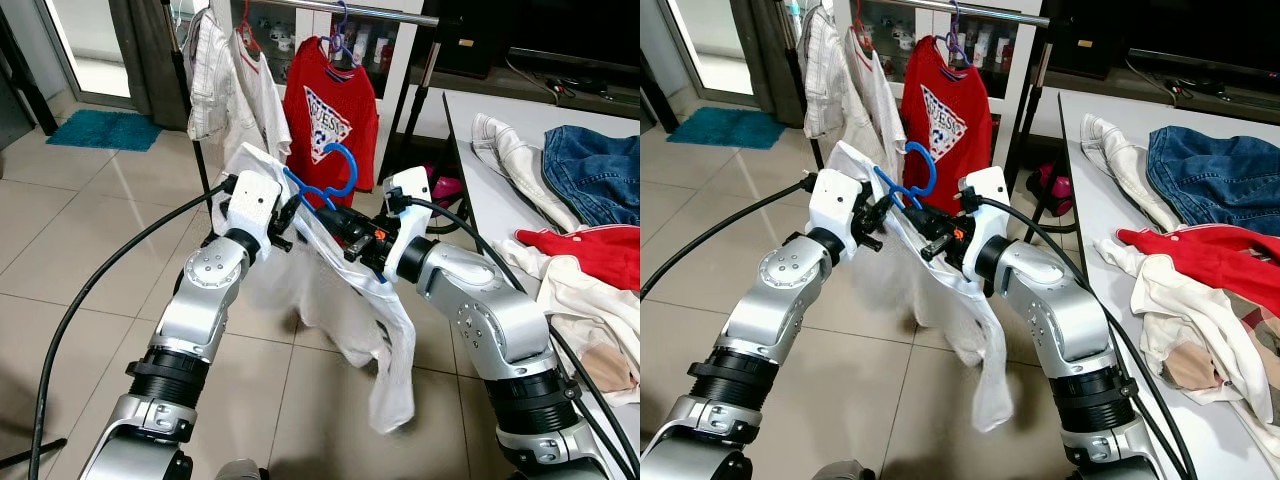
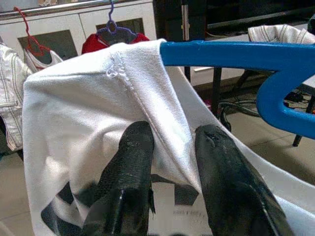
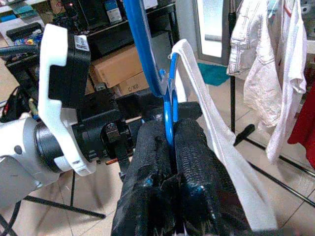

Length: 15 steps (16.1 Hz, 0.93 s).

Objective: Hang hanger

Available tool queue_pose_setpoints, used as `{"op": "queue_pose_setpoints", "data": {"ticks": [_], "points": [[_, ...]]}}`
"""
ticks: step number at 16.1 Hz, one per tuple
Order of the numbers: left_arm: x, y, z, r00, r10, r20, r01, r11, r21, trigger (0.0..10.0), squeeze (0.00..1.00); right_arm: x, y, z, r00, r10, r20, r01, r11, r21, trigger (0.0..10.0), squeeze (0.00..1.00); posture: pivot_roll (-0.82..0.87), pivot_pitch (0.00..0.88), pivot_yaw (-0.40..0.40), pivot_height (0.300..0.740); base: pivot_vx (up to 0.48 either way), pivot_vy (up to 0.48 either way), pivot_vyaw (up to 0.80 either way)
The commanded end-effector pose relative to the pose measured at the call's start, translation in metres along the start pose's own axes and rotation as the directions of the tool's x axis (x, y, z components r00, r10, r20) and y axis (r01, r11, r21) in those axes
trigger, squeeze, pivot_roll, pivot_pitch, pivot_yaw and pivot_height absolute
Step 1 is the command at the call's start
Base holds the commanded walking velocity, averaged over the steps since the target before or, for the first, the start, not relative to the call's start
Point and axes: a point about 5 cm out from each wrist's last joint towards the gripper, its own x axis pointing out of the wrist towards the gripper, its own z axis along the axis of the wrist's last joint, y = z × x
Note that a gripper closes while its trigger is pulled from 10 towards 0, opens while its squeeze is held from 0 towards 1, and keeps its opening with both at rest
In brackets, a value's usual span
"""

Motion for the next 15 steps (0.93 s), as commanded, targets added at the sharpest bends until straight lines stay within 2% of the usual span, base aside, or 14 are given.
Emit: {"op": "queue_pose_setpoints", "data": {"ticks": [1,12,15], "points": [[0.004,-0.004,0.003,1.000,-0.021,0.009,0.021,1.000,0.017,0.0,0.00,0.000,0.005,0.010,0.999,0.031,0.040,-0.030,0.999,-0.026,10.0,0.00,0.01,0.000,-0.028,0.740,0.000,0.000,0.00],[0.002,-0.005,0.005,0.998,-0.009,0.058,0.009,1.000,0.016,0.0,0.00,0.001,0.003,0.008,0.999,0.028,0.019,-0.027,0.999,-0.046,10.0,0.00,0.01,0.000,-0.043,0.740,0.000,0.000,0.00],[-0.003,-0.001,0.008,0.996,0.017,0.086,-0.017,1.000,-0.001,0.0,0.00,-0.001,-0.005,-0.004,0.996,-0.035,-0.081,0.028,0.996,-0.081,10.0,0.00,0.00,0.000,-0.041,0.740,0.000,0.000,0.00]]}}
